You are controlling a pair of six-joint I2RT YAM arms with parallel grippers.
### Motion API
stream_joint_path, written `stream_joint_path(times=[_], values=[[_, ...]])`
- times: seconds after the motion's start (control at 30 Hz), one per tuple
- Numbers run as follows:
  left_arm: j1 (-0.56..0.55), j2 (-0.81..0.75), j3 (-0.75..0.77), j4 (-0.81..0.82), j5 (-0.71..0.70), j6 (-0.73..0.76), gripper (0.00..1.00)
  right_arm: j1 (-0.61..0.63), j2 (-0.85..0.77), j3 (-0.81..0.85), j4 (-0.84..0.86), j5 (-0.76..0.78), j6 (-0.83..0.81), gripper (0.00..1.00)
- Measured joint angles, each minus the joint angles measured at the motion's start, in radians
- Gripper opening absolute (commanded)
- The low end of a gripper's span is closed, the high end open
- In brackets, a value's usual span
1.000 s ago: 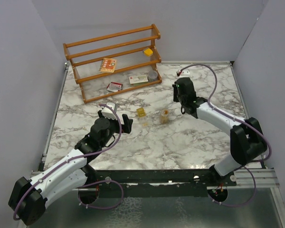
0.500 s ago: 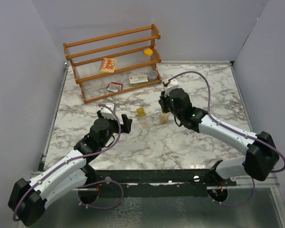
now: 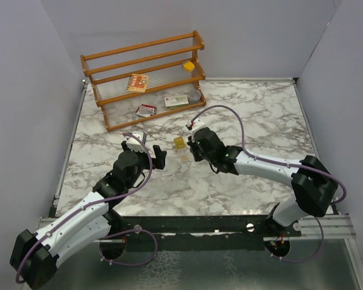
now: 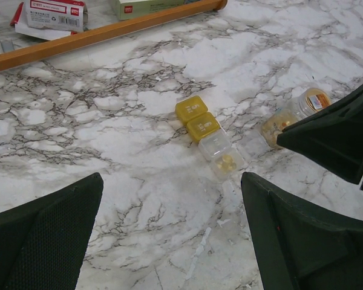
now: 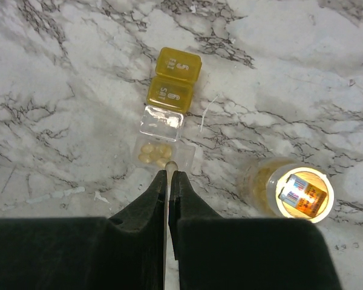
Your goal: Sort the pills into containers
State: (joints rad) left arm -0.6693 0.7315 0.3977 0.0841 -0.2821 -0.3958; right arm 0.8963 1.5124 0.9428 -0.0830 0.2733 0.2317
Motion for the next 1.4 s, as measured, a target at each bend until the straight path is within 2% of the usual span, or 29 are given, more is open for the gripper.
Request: stream_joint_path(times=[0.37,0.97,1.4], values=[[0.000,0.001,0.000,-0.003,-0.019,-0.004,0.99,0.008,0.132,0.000,0.008,-0.046,0.026,0.02],[0.000,0.011,0.000,-0.003,-0.023,-0.005,0.99,0.008,0.206,0.037,0.032,-0.082,0.024,0.04],[0.000,0.023,0.000,-0.003,-0.023,-0.007,0.99,0.015,0.233,0.070,0.034,-0.082,-0.001,0.11]])
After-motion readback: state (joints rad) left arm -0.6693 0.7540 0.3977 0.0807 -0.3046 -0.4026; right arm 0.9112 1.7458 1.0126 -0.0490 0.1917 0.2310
